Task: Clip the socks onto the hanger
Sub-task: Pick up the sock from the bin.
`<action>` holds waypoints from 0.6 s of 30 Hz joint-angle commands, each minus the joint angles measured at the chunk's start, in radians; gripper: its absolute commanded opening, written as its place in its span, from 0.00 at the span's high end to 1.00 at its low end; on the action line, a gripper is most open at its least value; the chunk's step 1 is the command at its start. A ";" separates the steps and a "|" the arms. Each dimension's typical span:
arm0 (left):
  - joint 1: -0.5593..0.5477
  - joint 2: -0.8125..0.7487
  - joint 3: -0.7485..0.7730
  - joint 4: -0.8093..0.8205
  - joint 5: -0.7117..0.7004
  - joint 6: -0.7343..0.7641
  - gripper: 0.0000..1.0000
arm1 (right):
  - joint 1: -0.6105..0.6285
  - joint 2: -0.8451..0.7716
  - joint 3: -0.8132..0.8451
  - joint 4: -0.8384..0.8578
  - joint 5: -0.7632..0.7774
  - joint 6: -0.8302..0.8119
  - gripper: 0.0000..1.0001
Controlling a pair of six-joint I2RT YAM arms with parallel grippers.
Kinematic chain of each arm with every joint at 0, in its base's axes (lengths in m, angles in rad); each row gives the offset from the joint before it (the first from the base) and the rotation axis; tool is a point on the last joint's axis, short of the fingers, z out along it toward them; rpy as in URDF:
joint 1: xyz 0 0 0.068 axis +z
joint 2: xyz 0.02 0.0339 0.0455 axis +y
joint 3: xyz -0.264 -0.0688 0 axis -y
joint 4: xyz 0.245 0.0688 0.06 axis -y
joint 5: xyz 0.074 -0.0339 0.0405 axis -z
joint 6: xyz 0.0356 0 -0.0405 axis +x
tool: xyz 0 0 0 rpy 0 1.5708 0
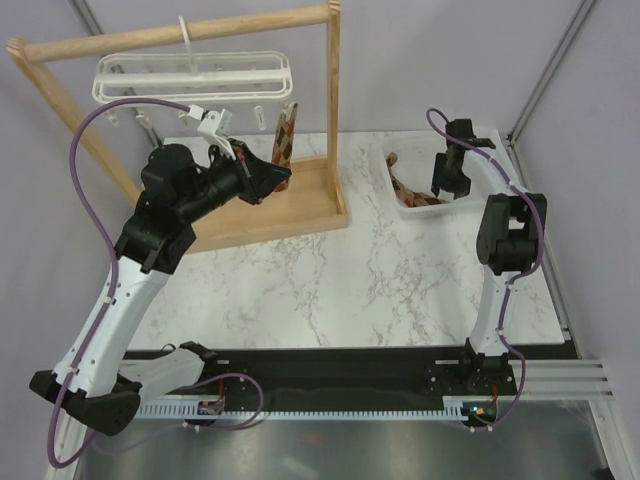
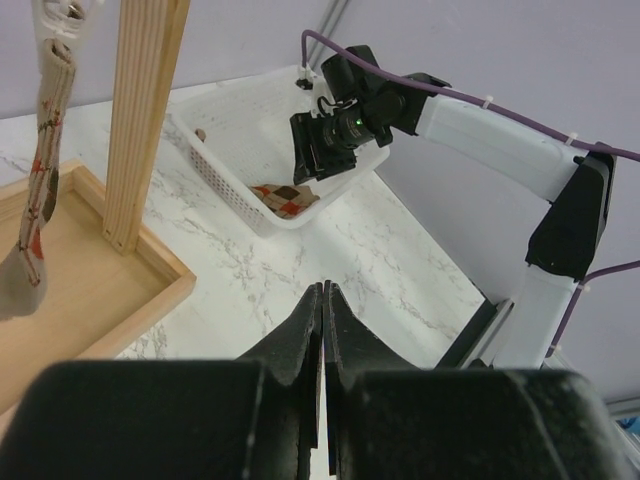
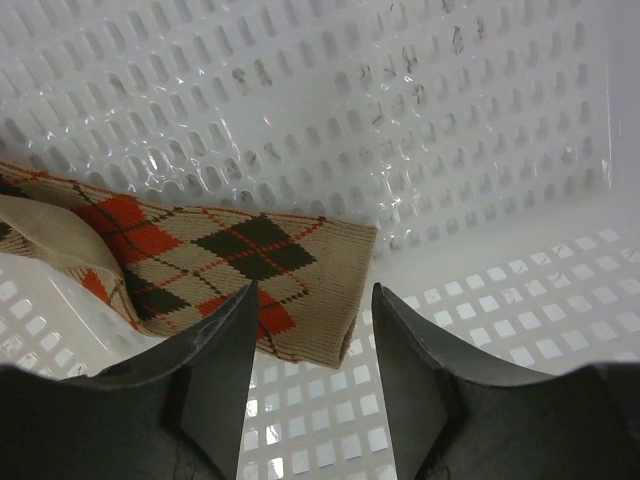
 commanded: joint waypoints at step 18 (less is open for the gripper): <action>0.000 -0.041 0.025 0.031 0.006 -0.024 0.92 | -0.030 0.073 -0.042 -0.013 0.009 -0.015 0.54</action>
